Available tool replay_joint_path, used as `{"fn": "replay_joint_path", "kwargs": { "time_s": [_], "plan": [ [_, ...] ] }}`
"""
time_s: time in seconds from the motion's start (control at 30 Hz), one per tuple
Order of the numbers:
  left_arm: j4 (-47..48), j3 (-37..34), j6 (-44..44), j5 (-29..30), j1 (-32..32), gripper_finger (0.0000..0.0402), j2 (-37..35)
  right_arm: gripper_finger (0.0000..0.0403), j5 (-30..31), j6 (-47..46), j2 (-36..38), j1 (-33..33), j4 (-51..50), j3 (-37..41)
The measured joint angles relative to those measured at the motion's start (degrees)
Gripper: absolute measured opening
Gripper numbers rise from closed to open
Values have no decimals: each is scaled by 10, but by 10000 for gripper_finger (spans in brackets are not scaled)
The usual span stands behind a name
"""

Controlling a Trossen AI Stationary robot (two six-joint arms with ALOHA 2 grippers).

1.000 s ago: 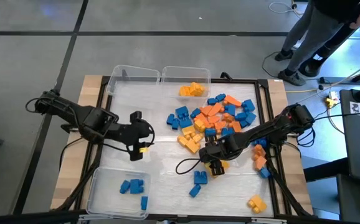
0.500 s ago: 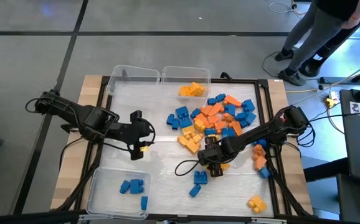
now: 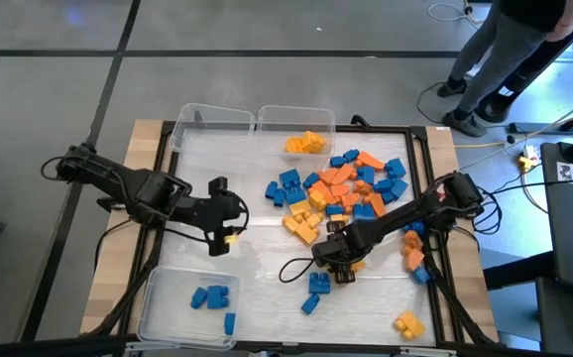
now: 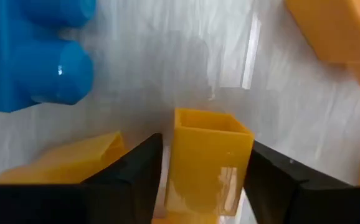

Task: Sort blocks
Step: Put the yellow game piece into the top right transparent bin

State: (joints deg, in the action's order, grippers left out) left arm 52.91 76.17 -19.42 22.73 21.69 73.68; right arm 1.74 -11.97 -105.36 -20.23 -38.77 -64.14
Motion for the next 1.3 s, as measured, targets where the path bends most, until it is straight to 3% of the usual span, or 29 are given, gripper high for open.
{"fn": "replay_joint_path", "kwargs": {
  "time_s": [0.13,0.47,0.6,0.83,1.1,1.3],
  "plan": [
    [0,0,31,0,0,200,16,132,1,12,0,0,1,0],
    [-98,0,101,3,-16,200,66,133,4,52,12,17,-16,-21],
    [-132,-1,139,2,-22,200,77,147,16,100,16,34,-58,-59],
    [-169,-3,151,-4,-28,200,94,133,58,225,20,81,-167,-150],
    [-308,-110,131,-6,-28,200,87,146,131,356,20,169,-269,-263],
    [-405,-190,122,-18,-26,200,90,134,156,456,21,256,-271,-333]
  ]
}}
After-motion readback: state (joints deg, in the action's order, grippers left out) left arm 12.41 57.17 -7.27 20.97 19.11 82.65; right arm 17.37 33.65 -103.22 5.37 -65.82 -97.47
